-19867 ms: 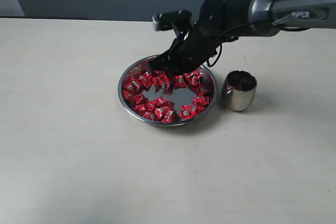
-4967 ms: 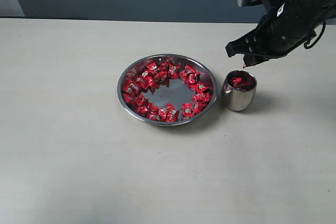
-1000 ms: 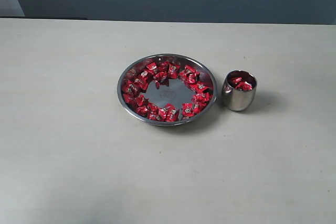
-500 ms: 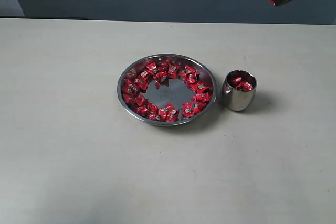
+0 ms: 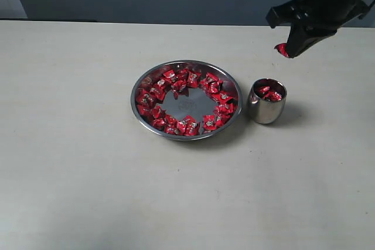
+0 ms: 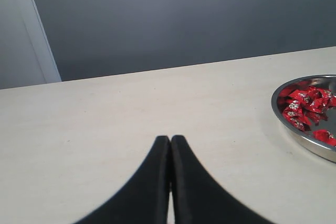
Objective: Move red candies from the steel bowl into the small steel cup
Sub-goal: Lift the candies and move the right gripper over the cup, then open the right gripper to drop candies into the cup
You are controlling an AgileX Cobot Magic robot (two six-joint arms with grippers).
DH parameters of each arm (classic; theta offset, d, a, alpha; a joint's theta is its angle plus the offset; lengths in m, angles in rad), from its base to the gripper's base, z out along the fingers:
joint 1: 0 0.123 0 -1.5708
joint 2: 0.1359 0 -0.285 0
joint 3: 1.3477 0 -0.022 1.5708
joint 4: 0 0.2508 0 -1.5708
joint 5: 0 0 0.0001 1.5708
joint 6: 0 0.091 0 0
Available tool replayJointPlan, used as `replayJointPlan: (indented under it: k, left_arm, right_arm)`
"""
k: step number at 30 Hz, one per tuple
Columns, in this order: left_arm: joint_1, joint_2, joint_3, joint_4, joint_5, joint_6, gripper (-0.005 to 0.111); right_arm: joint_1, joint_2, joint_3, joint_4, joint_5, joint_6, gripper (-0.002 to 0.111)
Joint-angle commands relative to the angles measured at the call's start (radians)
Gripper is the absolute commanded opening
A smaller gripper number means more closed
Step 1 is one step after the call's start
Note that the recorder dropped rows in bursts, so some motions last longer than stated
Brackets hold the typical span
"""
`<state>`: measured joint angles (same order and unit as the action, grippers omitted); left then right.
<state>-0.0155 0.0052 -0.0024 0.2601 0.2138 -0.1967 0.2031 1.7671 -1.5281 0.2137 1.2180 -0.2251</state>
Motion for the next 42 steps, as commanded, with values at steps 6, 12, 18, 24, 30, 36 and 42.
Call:
replayJointPlan:
  k: [6, 12, 18, 24, 30, 36, 42]
  left_arm:
    - [-0.006, -0.005, 0.002, -0.004, -0.006, -0.004, 0.0]
    - [-0.006, -0.005, 0.002, -0.004, -0.006, -0.004, 0.0]
    - [-0.006, -0.005, 0.002, -0.004, -0.006, -0.004, 0.0]
    - [-0.006, -0.005, 0.002, -0.004, -0.006, -0.004, 0.0]
    - [-0.006, -0.005, 0.002, -0.004, -0.006, -0.004, 0.0]
    - [-0.006, -0.005, 0.002, -0.004, -0.006, -0.004, 0.0]
    - [-0.006, -0.005, 0.002, -0.004, -0.006, -0.004, 0.0]
  right_arm:
    - [-0.003, 0.11, -0.006, -0.002, -0.004, -0.01, -0.001]
    - [-0.003, 0.128, -0.006, -0.002, -0.003, -0.01, -0.001]
    - [-0.003, 0.128, -0.006, -0.002, -0.023, -0.01, -0.001]
    - [-0.003, 0.128, -0.006, -0.002, -0.047, -0.01, -0.001]
    - [-0.003, 0.128, -0.006, -0.002, -0.078, -0.01, -0.001]
    - [-0.003, 0.128, -0.006, -0.002, -0.075, -0.039, 0.002]
    - [-0.003, 0.128, -0.006, -0.006, -0.065, -0.041, 0.035]
